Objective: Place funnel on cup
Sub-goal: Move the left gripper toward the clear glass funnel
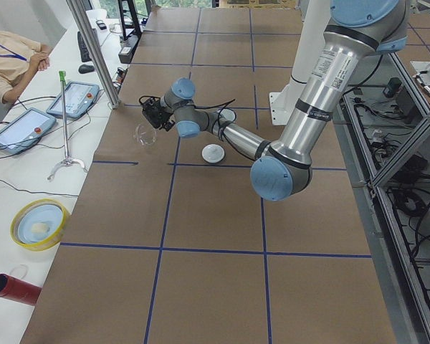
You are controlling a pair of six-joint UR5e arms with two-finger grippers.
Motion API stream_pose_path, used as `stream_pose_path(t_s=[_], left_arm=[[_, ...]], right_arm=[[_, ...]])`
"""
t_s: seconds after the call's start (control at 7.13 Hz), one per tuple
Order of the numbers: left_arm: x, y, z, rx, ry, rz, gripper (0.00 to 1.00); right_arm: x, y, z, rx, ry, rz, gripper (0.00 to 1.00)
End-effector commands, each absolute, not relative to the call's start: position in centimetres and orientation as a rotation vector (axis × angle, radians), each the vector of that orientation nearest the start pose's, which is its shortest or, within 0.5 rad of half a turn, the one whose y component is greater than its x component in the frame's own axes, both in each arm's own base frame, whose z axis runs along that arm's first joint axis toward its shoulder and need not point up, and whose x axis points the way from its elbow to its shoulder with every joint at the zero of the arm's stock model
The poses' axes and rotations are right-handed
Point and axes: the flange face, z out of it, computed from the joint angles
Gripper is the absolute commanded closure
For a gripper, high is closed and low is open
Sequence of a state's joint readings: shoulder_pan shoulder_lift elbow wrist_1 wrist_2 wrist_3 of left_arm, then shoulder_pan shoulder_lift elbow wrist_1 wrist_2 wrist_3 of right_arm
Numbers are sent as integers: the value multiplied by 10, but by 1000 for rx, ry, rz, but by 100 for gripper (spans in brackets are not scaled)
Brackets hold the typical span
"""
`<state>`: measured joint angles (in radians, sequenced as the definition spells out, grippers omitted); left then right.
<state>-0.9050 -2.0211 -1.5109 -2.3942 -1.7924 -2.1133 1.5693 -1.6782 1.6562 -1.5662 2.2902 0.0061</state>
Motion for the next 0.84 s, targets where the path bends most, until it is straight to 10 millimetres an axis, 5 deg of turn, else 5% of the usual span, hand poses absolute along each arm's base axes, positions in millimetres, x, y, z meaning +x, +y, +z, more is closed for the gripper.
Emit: stream_pose_path(t_s=[0.0, 0.14, 0.7], left_arm=[[371, -598, 342, 61, 1296, -1276, 0], [393, -598, 342, 58, 1301, -1353, 0], [398, -615, 366, 112, 1309, -1325, 0]], right_arm=[[67, -445, 670, -19, -719, 10, 0], [67, -445, 670, -19, -719, 10, 0], [67, -445, 670, -19, -719, 10, 0]])
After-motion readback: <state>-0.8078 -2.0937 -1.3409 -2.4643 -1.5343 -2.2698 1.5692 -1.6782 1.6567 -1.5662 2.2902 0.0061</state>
